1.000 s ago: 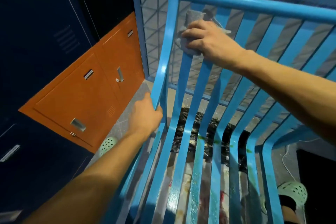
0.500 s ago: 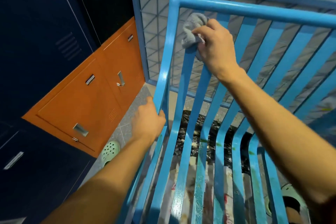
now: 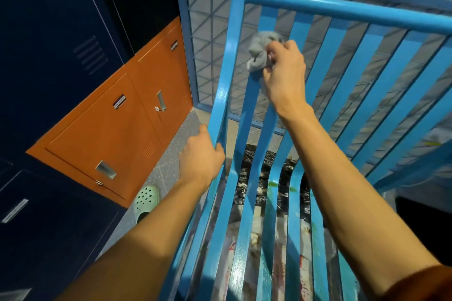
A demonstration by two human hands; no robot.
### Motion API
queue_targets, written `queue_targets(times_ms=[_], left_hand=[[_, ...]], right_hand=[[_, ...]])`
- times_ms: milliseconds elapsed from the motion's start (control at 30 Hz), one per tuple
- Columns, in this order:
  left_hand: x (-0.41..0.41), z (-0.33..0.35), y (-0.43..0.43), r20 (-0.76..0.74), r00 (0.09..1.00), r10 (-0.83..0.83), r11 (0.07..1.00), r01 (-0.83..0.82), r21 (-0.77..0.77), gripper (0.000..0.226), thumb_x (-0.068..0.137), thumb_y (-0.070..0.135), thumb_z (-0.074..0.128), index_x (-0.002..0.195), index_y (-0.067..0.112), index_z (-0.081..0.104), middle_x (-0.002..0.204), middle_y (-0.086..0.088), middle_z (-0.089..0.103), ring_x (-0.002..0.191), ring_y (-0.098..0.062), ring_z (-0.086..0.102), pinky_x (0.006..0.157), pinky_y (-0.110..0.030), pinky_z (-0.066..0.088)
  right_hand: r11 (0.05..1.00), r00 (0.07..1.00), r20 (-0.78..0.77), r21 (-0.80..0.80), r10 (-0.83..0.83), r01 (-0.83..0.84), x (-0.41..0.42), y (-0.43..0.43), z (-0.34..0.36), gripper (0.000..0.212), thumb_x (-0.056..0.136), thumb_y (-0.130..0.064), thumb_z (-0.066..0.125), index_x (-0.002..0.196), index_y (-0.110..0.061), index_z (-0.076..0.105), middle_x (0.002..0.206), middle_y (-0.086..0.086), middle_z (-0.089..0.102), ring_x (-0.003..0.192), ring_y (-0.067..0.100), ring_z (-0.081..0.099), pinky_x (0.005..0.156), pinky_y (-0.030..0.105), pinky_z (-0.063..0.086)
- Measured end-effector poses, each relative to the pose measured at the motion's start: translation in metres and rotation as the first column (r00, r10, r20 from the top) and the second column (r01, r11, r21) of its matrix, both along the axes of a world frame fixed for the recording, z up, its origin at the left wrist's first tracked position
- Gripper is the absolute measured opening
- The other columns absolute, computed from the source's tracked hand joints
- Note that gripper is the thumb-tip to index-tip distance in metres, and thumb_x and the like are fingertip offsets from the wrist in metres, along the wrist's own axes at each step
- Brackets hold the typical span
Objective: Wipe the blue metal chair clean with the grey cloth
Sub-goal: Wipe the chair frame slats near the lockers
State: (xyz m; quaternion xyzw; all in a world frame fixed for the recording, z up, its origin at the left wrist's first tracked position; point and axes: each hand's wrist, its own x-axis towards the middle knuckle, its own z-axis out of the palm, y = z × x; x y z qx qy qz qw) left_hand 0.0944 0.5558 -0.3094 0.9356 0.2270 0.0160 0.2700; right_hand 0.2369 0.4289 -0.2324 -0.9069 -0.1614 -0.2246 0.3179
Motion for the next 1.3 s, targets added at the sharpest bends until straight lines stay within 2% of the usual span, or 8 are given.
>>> queue_targets(times_ms=[100,333,433,567,867,967,1133,1300], left_hand=[[0.0,-0.001,0.0,0.003,1.0,0.006,1.0,-0.006,0.007,0.034,0.098,0.026,0.056,0.125,0.01,0.045,0.093,-0.012,0.064,0.08,-0.031,0.064,0.073,-0.047,0.057],[0.002,-0.004,0.001,0.007,1.0,0.007,1.0,-0.007,0.014,0.038,0.097,0.027,0.057,0.129,0.012,0.044,0.089,-0.01,0.064,0.078,-0.03,0.065,0.073,-0.048,0.059],[0.003,-0.005,0.0,0.015,1.0,0.006,1.0,-0.007,0.015,0.037,0.097,0.026,0.057,0.128,0.012,0.044,0.09,-0.01,0.064,0.077,-0.029,0.064,0.073,-0.047,0.058],[0.003,-0.006,0.001,0.022,1.0,0.007,1.0,-0.007,0.004,0.037,0.096,0.027,0.058,0.127,0.012,0.044,0.086,-0.009,0.063,0.074,-0.029,0.065,0.069,-0.046,0.059],[0.003,-0.006,0.002,0.016,1.0,0.002,1.0,-0.002,0.005,0.04,0.097,0.028,0.058,0.13,0.011,0.044,0.087,-0.01,0.063,0.076,-0.03,0.065,0.071,-0.048,0.059],[0.003,-0.006,0.002,0.024,1.0,0.005,1.0,-0.005,0.002,0.041,0.098,0.027,0.058,0.132,0.011,0.043,0.086,-0.008,0.062,0.075,-0.028,0.064,0.07,-0.046,0.059],[0.003,-0.008,0.002,0.029,1.0,0.008,1.0,-0.008,0.008,0.04,0.097,0.027,0.058,0.131,0.011,0.043,0.086,-0.008,0.062,0.076,-0.029,0.064,0.071,-0.047,0.059],[0.004,-0.009,0.001,0.036,0.999,0.007,1.0,-0.008,0.004,0.04,0.095,0.029,0.06,0.129,0.013,0.044,0.089,-0.009,0.064,0.078,-0.03,0.066,0.071,-0.048,0.059]], right_hand=[[0.991,0.998,0.052,0.131,-0.019,0.012,0.007,0.005,0.011,0.031,0.082,0.003,0.051,0.109,-0.008,0.062,0.099,0.007,0.054,0.085,0.015,0.044,0.071,0.021,0.028],[0.873,0.998,0.047,0.484,0.048,-0.065,0.001,0.03,-0.031,0.04,0.075,0.012,0.045,0.107,-0.004,0.062,0.106,0.008,0.059,0.096,0.016,0.055,0.084,0.032,0.049],[0.846,0.995,-0.06,0.532,0.085,-0.04,-0.012,0.037,-0.061,0.042,0.08,0.007,0.045,0.115,-0.012,0.057,0.11,0.005,0.055,0.098,0.015,0.054,0.084,0.036,0.048],[0.769,0.979,-0.123,0.638,0.161,-0.046,-0.017,0.038,-0.056,0.021,0.088,-0.01,0.05,0.106,-0.017,0.058,0.108,0.006,0.055,0.096,0.012,0.053,0.082,0.025,0.044],[0.616,0.998,-0.014,0.788,0.06,-0.026,0.01,0.051,-0.027,0.015,0.099,-0.022,0.053,0.103,-0.008,0.053,0.091,-0.004,0.051,0.082,0.01,0.049,0.077,0.03,0.045],[0.646,0.998,0.008,0.762,0.061,-0.045,0.01,0.057,-0.036,0.004,0.096,-0.019,0.056,0.098,-0.015,0.054,0.095,0.004,0.054,0.086,0.019,0.055,0.077,0.038,0.051],[0.77,0.996,0.011,0.634,0.09,-0.077,0.0,0.044,-0.063,0.005,0.095,-0.013,0.056,0.095,-0.017,0.054,0.097,0.006,0.055,0.085,0.009,0.05,0.072,0.017,0.041],[0.845,0.983,-0.124,0.533,0.134,-0.048,-0.027,0.032,-0.115,0.005,0.095,-0.014,0.059,0.097,-0.009,0.058,0.097,0.007,0.054,0.087,0.01,0.05,0.074,0.021,0.042]])
